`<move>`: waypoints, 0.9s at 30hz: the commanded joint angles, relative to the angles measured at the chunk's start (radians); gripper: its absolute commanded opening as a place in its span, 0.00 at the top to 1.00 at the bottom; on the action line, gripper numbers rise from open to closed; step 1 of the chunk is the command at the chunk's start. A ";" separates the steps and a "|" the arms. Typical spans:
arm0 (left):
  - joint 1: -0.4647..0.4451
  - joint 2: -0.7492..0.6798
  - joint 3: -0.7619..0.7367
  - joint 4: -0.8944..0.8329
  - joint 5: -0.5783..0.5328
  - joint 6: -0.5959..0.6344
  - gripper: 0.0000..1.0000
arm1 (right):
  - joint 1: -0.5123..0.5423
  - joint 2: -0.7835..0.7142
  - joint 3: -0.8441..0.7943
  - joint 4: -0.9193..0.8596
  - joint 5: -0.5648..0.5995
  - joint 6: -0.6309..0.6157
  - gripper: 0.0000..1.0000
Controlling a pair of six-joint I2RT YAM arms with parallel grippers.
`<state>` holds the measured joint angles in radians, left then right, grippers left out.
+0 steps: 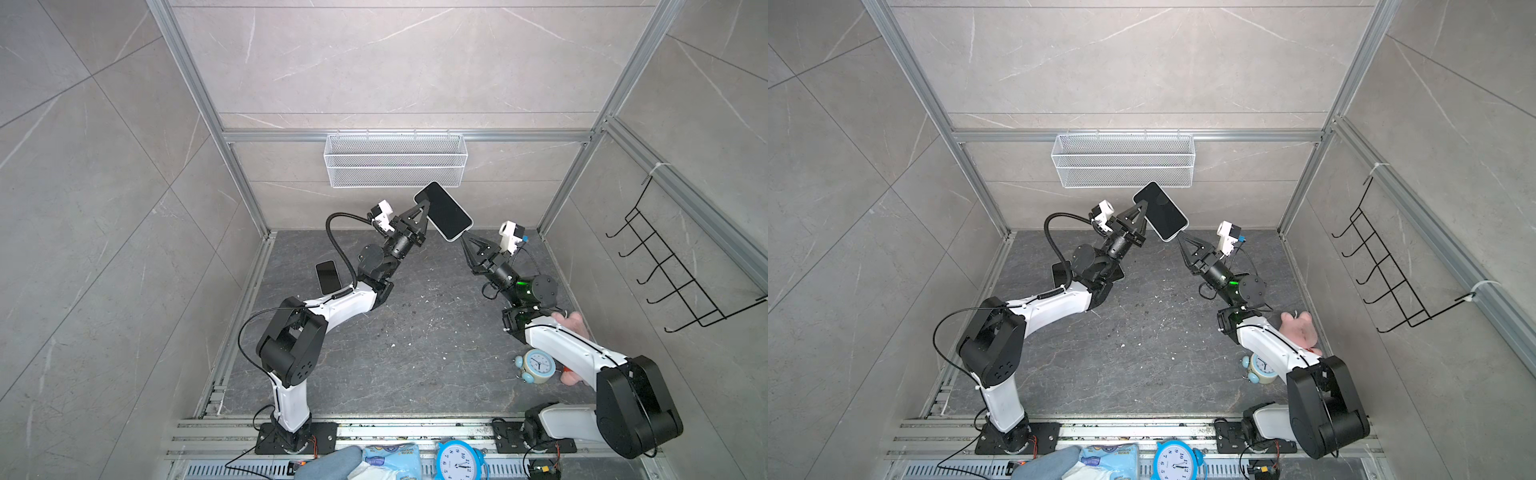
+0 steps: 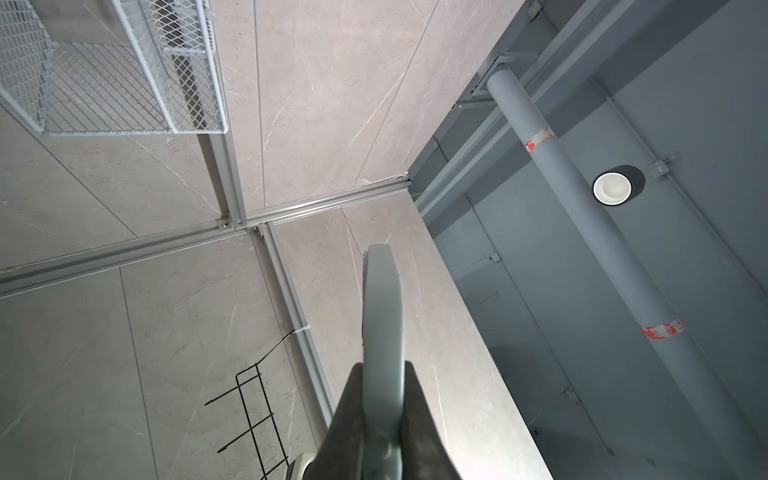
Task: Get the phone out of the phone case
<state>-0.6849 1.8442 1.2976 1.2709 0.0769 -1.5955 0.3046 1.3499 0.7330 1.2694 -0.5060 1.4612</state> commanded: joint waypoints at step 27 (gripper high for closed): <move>-0.042 -0.040 0.063 0.142 0.054 0.015 1.00 | 0.006 0.068 0.032 -0.343 0.029 -0.116 0.83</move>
<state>-0.6788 1.8465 1.2976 1.1950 0.0238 -1.5379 0.3035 1.3670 0.7612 1.1000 -0.4675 1.3682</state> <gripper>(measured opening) 0.121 0.176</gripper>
